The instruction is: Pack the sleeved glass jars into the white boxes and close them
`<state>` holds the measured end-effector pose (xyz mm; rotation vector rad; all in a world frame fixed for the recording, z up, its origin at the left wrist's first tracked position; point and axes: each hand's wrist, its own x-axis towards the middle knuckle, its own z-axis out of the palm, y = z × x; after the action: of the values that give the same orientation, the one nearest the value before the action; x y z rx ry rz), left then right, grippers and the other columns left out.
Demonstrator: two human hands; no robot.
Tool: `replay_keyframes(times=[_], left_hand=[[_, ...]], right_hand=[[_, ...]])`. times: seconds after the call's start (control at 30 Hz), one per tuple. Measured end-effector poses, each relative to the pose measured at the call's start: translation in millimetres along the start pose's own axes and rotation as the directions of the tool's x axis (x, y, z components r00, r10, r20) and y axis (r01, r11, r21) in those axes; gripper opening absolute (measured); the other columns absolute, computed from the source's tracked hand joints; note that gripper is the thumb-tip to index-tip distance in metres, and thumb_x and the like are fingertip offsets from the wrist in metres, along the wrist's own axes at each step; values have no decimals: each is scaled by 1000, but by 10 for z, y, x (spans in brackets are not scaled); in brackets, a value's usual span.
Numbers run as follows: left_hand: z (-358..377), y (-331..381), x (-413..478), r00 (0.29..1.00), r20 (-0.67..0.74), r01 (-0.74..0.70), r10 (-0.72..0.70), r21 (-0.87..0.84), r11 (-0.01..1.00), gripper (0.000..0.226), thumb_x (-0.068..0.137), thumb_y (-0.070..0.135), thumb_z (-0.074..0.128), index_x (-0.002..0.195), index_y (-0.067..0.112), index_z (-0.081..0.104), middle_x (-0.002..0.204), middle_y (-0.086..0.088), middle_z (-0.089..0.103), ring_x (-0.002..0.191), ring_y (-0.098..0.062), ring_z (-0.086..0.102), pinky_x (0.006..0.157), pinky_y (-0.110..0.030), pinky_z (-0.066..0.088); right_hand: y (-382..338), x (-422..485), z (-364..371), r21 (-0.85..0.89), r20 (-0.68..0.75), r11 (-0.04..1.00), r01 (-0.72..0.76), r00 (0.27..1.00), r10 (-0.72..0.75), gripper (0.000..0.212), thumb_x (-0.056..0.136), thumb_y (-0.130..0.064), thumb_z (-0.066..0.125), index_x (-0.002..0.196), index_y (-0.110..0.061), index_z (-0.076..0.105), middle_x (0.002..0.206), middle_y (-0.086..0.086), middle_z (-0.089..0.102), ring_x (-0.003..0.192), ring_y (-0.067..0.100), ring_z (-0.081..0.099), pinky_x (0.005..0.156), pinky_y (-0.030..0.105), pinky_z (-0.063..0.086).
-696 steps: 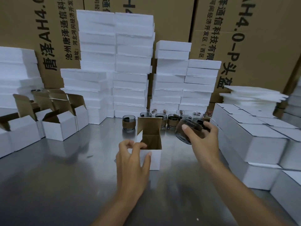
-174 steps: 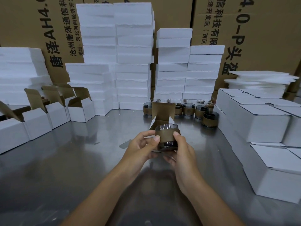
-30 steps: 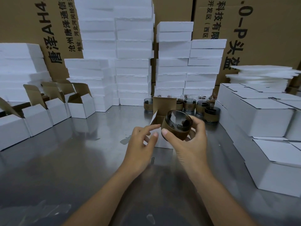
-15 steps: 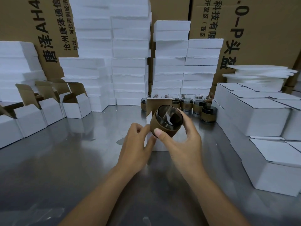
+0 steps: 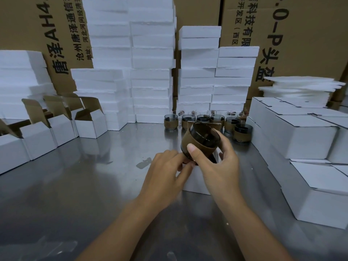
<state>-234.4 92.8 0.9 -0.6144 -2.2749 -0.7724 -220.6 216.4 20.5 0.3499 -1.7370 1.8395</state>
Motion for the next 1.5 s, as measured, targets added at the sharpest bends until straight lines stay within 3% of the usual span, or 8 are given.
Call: replay_keyframes(times=[0.27, 0.37, 0.53, 0.77, 1.0, 1.33, 1.4, 1.5], left_hand=[[-18, 19, 2, 1000, -1, -6, 6, -22, 1000, 23, 86, 37, 51, 80, 18, 63, 73, 13, 53, 68, -6, 45, 69, -14, 32], [-22, 17, 7, 1000, 4, -28, 28, -13, 1000, 20, 86, 35, 51, 77, 20, 61, 69, 15, 50, 66, -4, 44, 70, -17, 34], [-7, -6, 6, 999, -28, -46, 46, -22, 999, 13, 85, 28, 55, 75, 21, 58, 65, 17, 46, 62, 0, 41, 71, -18, 35], [2, -43, -3, 996, -55, -64, 63, -26, 998, 21, 88, 34, 50, 73, 20, 55, 65, 15, 49, 63, -3, 44, 70, -24, 39], [7, -65, -8, 995, -49, -90, 87, -41, 995, 18, 88, 37, 45, 73, 27, 48, 63, 22, 40, 64, 1, 42, 72, -24, 38], [1, -76, -1, 993, -52, -111, 110, -28, 993, 11, 89, 33, 53, 83, 24, 57, 66, 24, 42, 64, -1, 45, 71, -25, 41], [-11, -74, 0, 994, -51, -100, 97, -65, 993, 12, 89, 38, 51, 93, 30, 58, 65, 27, 43, 68, -2, 48, 72, -19, 39], [-32, -53, 5, 998, -54, 4, -16, -225, 974, 19, 90, 42, 47, 107, 48, 48, 69, 15, 50, 71, -9, 52, 67, -15, 40]], right_hand=[[11, -8, 7, -103, -83, 992, 67, 994, -76, 69, 72, -21, 79, 124, -45, 39, 108, -34, 55, 106, -21, 46, 80, -5, 34], [8, -23, -7, -287, -37, 946, 153, 985, -171, 68, 75, -21, 76, 120, -54, 36, 119, -18, 49, 112, -12, 45, 85, -2, 34], [51, -25, -9, -480, 10, 862, 161, 984, -178, 34, 75, -24, 74, 78, -44, 47, 117, -13, 44, 103, 7, 49, 86, 29, 47], [55, -17, -25, -568, 58, 811, 139, 990, -129, 30, 77, -37, 67, 70, -34, 38, 117, -7, 45, 111, 22, 48, 90, 45, 44], [100, -13, -43, -603, 164, 785, 141, 985, -52, 13, 91, -32, 52, 80, -25, 49, 144, -7, 32, 131, 16, 33, 100, 41, 39], [148, -10, -83, -733, 317, 626, 265, 948, -30, 59, 92, -45, 16, 100, -19, 69, 151, -9, 27, 135, 3, 15, 114, 40, 17], [140, -14, -64, -698, 286, 670, 252, 956, -61, 54, 92, -42, 19, 100, -19, 68, 147, -8, 34, 134, 4, 22, 112, 36, 21], [101, -12, -11, -467, 38, 871, 151, 988, -151, 31, 93, -31, 31, 99, -24, 61, 125, -13, 48, 118, -9, 39, 98, 12, 31]])
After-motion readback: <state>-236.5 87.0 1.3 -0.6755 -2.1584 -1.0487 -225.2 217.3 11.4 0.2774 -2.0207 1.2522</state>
